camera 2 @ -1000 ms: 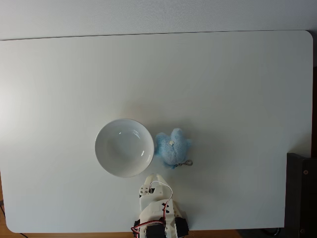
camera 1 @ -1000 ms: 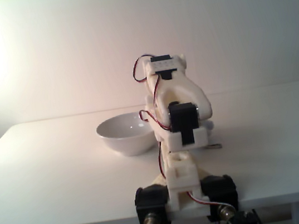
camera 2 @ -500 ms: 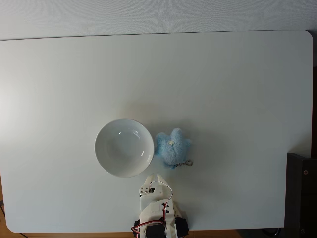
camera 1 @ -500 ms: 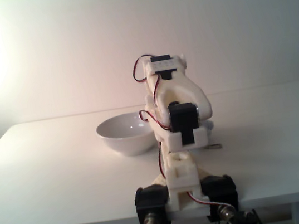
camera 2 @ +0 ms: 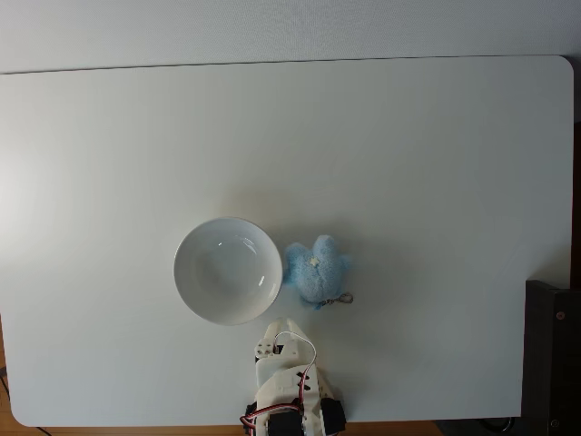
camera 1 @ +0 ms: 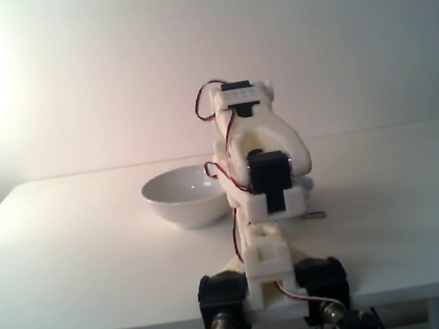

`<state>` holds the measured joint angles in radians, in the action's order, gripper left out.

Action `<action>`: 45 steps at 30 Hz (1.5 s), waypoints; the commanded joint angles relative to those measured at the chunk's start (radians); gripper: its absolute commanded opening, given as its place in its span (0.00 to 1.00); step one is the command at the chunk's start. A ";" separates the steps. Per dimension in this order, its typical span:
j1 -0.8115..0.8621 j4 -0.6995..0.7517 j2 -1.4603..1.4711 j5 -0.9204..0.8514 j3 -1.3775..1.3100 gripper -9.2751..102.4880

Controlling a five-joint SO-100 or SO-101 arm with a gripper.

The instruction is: Grasp a skyblue doll and put it into the bowl.

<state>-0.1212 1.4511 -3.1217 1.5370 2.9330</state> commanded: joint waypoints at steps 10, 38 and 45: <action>0.002 0.025 -0.287 0.003 -0.097 0.08; -0.006 -0.414 -0.290 -0.008 -0.313 0.12; 0.008 -0.416 -0.290 -0.009 -0.314 0.41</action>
<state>-0.1181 1.0538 -3.1201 1.5324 2.6599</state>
